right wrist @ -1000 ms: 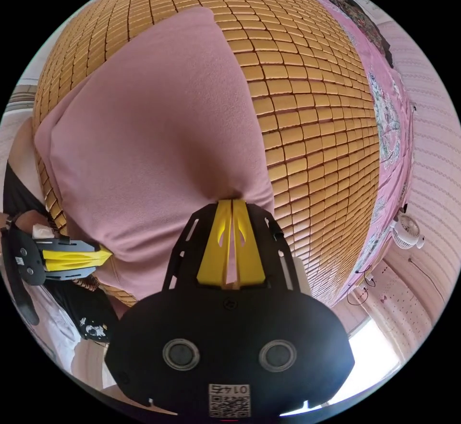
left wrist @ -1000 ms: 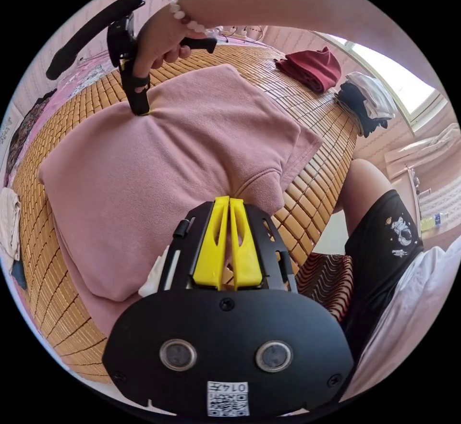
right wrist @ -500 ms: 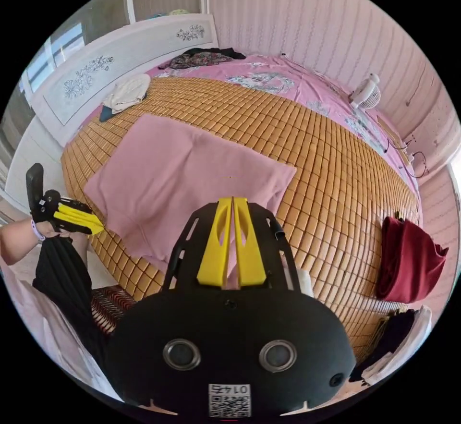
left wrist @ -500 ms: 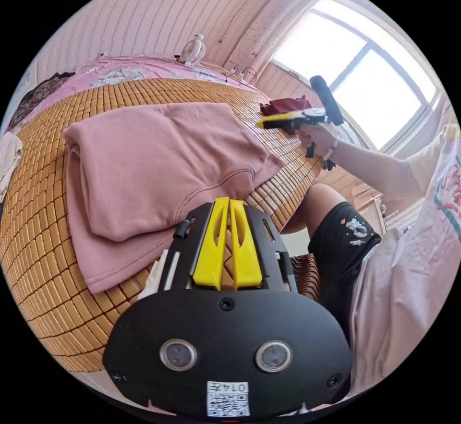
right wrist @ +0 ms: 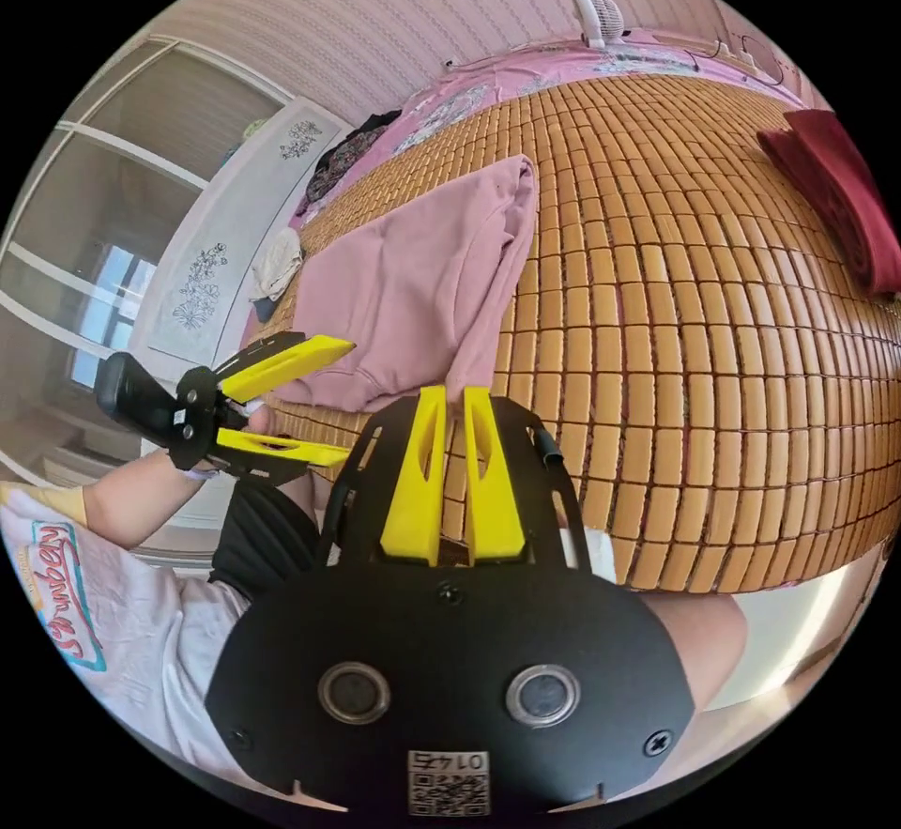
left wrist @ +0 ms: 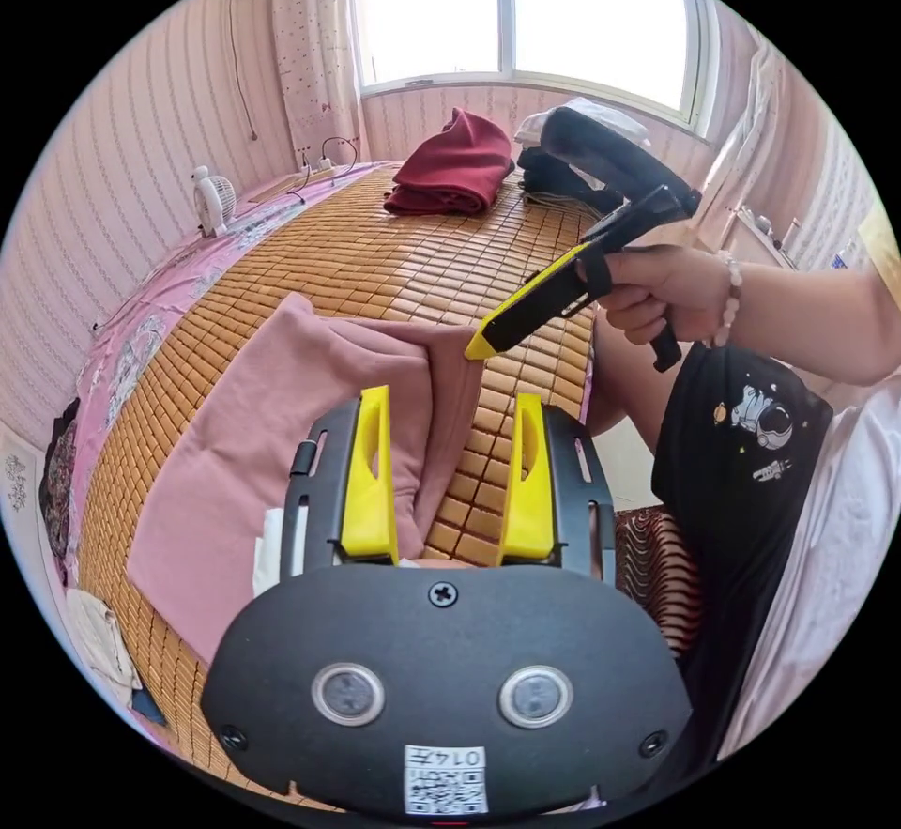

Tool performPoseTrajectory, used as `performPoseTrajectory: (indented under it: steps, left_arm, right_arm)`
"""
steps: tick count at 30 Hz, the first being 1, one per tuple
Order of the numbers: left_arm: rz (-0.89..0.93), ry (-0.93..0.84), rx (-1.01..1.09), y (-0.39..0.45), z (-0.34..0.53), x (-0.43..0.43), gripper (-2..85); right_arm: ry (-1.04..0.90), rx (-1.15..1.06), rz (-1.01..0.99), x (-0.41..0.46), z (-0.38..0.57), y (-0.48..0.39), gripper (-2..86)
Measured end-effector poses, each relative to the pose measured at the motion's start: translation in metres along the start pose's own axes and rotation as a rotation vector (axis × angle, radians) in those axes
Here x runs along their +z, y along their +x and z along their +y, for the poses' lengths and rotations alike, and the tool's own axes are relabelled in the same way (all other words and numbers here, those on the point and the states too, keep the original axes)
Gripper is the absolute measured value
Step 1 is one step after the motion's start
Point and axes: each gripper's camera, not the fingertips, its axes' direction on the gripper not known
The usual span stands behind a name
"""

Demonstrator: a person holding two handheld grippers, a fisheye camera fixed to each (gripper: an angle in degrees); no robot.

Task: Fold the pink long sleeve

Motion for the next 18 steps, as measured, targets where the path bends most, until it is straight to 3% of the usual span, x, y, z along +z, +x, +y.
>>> performPoseTrajectory:
  steps: [5,7,12,14,18]
  left_arm:
    - [0.029,-0.106,-0.034,0.017,-0.008,0.018,13.1]
    - [-0.029,-0.153,-0.068,0.031,0.000,0.015,5.2]
    - [0.009,-0.195,-0.062,0.067,0.039,-0.012,4.5]
    - [0.004,-0.192,-0.093,0.072,0.053,-0.025,4.5]
    - [0.015,-0.171,-0.172,0.073,0.080,-0.055,4.3]
  right_arm:
    - [0.103,0.025,-0.297,-0.027,0.043,0.016,2.6]
    - [0.126,0.031,-0.360,-0.034,0.058,0.020,2.7]
    - [0.075,-0.008,-0.408,-0.035,0.087,0.041,4.2]
    - [0.187,0.125,-0.321,-0.041,0.100,0.075,7.5]
    - [0.215,0.301,-0.162,-0.028,0.104,0.120,15.7]
